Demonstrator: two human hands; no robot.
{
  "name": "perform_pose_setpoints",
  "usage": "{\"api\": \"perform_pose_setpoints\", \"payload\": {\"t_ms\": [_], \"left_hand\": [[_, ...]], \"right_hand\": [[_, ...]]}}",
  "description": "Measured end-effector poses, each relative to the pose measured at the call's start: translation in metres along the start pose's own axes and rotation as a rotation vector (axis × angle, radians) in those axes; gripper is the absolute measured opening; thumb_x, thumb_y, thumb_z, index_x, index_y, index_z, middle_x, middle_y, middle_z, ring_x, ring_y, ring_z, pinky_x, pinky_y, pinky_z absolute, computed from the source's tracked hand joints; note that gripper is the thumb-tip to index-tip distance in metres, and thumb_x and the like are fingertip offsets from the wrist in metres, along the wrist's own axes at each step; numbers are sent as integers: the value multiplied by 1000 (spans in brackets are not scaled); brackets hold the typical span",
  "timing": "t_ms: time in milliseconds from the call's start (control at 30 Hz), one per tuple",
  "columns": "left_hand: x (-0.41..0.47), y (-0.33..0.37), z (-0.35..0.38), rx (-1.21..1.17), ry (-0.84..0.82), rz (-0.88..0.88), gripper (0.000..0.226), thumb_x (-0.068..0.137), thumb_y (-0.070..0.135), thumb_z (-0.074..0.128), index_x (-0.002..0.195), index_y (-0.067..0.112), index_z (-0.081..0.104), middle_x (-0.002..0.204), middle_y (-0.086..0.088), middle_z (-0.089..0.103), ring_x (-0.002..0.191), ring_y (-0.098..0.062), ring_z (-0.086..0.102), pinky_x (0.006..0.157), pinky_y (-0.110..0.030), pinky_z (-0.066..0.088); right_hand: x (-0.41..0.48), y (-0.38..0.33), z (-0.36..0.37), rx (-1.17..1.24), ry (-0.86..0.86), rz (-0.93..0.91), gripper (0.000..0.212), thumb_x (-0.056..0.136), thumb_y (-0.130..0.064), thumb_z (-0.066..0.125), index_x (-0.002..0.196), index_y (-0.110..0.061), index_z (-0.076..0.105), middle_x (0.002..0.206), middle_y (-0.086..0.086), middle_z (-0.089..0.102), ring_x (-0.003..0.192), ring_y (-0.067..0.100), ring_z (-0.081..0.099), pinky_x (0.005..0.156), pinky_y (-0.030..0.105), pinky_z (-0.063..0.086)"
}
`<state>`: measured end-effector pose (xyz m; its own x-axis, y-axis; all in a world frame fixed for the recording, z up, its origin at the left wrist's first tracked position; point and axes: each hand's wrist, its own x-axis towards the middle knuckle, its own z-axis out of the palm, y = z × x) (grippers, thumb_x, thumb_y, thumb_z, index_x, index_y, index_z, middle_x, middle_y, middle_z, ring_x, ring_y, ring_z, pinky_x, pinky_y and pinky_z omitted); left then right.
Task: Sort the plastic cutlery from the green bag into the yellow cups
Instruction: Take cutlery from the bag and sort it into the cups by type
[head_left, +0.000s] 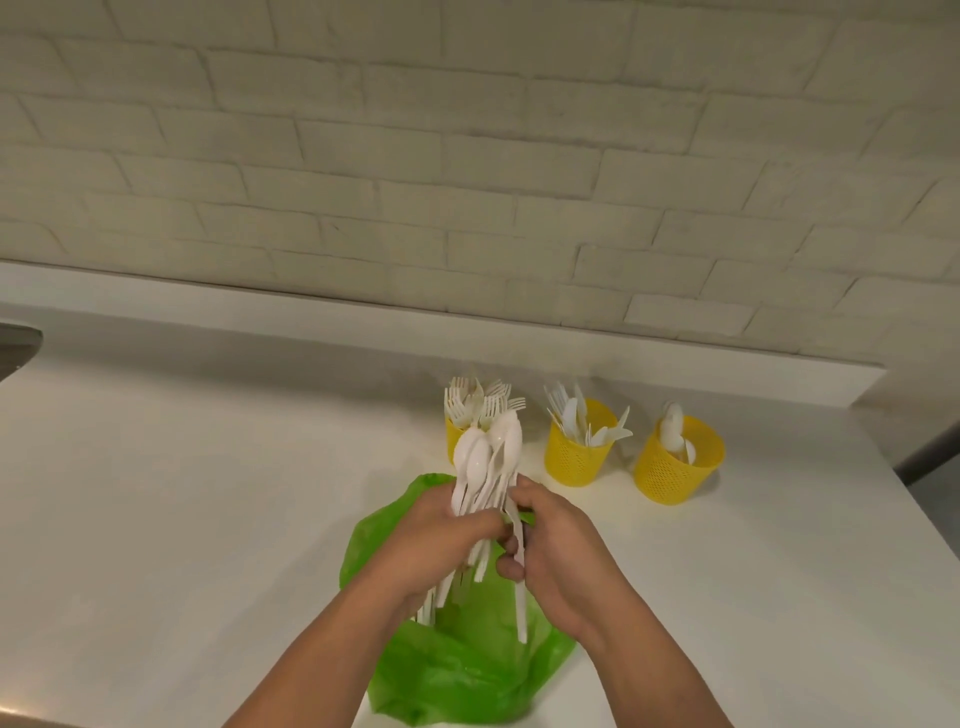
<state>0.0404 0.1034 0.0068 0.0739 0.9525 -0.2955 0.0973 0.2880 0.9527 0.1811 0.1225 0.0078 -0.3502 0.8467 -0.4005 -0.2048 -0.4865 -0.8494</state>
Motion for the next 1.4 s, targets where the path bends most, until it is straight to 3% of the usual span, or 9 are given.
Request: {"api": "perform_pose_setpoints", "payload": {"t_ms": [133,300,467,700,933,1100,1167,1300,1400], "left_hand": [[4,-10,2,-45,102,-40,24,72,17,59,86,16,77,86,-17,76,85,-40,72,85,-52,57],[7,-13,12,2,156,-16,18,72,25,66,84,15,74,65,-5,62,58,-17,51,58,-35,42],[13,-16,26,-74,213,-1,22,77,17,79,81,6,60,56,-9,49,47,-20,45,50,-33,38],[10,-14,17,-189,345,41,33,82,23,77,94,0,56,55,-9,49,46,-21,44,48,-30,39],[10,-17,4,-348,394,60,43,74,22,73,114,23,55,62,-10,48,48,-22,43,48,-32,36],[11,-10,3,-438,365,101,39,76,19,72,109,38,65,69,-12,49,57,-23,41,44,-28,35],[15,-9,3,-502,366,96,41,75,16,73,112,32,65,78,-12,54,58,-23,44,42,-28,32],[20,-5,5,-602,375,77,47,72,10,74,117,9,60,90,-10,58,59,-20,50,39,-24,29],[20,-4,3,-608,350,76,48,72,10,72,118,7,61,90,-11,58,59,-19,50,40,-24,30]], "right_hand": [[-2,1,-1,-31,32,-23,27,102,-9,42,105,-3,68,80,8,49,59,12,42,52,31,26],[-9,3,-11,-197,43,-20,22,104,-13,49,112,-2,66,85,6,49,62,11,45,52,28,31],[-7,-11,-37,-164,127,-97,27,103,-17,51,116,-13,74,88,1,57,67,12,46,58,29,37],[17,-69,-38,-152,85,-253,28,99,0,54,91,-16,76,91,-10,75,70,11,54,71,35,46],[66,-117,-12,-181,212,-638,23,92,2,65,87,-20,68,73,-8,68,71,14,67,71,39,63],[104,-125,-5,-392,339,-735,12,76,-24,62,83,-32,65,89,9,65,81,27,70,70,50,64],[119,-122,-3,-542,386,-822,12,80,-20,62,86,-30,65,91,5,61,77,12,67,73,44,61],[139,-111,-2,-794,397,-1004,14,85,4,64,92,-7,68,92,10,55,73,-13,55,67,0,37],[158,-103,-5,-880,360,-964,12,85,0,63,90,-9,69,94,4,53,69,2,57,71,14,46]]}}
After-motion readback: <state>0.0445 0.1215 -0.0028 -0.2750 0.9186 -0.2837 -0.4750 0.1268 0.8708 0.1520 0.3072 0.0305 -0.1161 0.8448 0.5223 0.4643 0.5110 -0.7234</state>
